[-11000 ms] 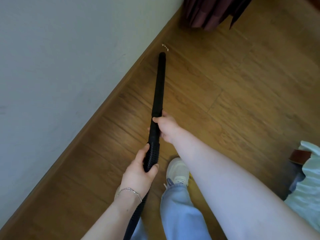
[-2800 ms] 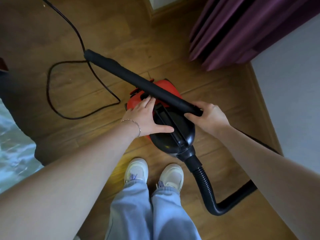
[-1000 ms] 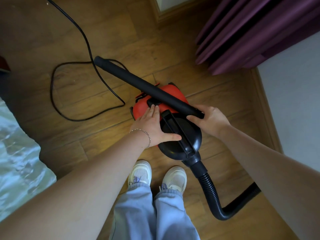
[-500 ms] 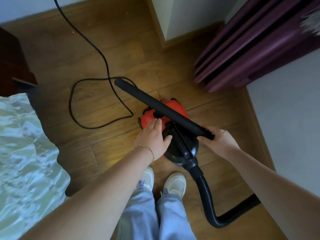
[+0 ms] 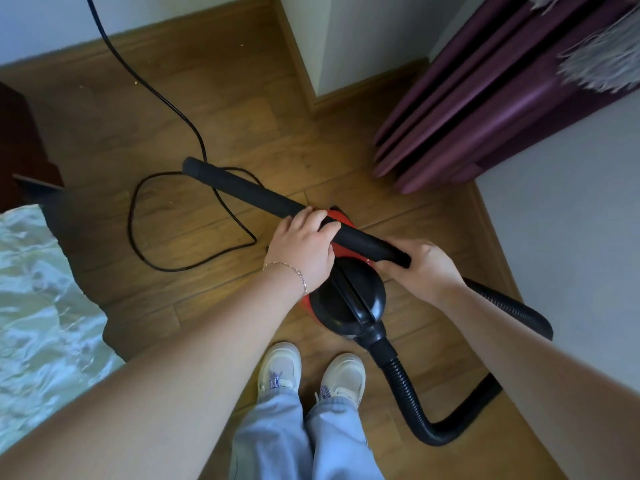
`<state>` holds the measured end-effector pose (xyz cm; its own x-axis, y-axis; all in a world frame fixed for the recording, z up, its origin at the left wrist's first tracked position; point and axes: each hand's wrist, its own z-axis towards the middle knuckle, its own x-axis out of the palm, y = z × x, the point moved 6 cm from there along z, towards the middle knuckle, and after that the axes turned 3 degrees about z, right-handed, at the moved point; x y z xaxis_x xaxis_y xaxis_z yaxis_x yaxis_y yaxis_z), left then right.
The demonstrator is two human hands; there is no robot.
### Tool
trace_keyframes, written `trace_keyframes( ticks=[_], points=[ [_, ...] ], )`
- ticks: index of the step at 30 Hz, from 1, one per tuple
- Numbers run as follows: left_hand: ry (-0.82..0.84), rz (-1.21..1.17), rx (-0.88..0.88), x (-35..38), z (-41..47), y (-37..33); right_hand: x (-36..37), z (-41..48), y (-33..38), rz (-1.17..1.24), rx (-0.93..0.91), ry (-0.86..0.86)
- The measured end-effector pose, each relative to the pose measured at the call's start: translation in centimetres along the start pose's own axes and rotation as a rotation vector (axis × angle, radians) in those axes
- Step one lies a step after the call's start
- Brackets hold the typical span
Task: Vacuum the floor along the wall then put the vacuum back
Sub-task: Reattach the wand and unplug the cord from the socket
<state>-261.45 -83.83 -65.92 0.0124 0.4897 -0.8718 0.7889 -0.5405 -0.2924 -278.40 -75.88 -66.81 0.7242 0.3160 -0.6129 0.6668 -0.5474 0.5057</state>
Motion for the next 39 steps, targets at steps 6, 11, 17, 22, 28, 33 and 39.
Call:
trace_keyframes(
  ticks=[6, 11, 17, 22, 28, 33, 39],
  points=[
    [-0.073, 0.077, 0.015, 0.9, 2.7, 1.6, 0.2, 1.9, -1.2, 0.006, 0.006, 0.011],
    [0.018, 0.143, 0.018, 2.0, 1.5, 2.1, 1.8, 1.4, -2.2, -0.034, 0.031, 0.072],
    [0.101, 0.08, -0.082, 2.3, 1.9, 3.8, 2.1, 3.1, -2.2, -0.241, 0.08, 0.043],
    [0.088, 0.022, -0.129, 3.2, 3.8, 5.9, 2.3, 7.1, -1.3, -0.277, 0.062, 0.05],
    [-0.029, -0.12, -0.201, 6.0, 9.2, 8.7, 4.0, 13.6, -2.3, -0.26, 0.001, -0.052],
    [-0.017, -0.175, -0.213, 10.2, 12.8, 10.4, 6.0, 18.2, -4.7, -0.238, 0.008, -0.067],
    [0.061, -0.175, -0.235, 13.5, 16.2, 11.5, 8.5, 22.0, -7.2, -0.16, 0.034, -0.089]
  ],
)
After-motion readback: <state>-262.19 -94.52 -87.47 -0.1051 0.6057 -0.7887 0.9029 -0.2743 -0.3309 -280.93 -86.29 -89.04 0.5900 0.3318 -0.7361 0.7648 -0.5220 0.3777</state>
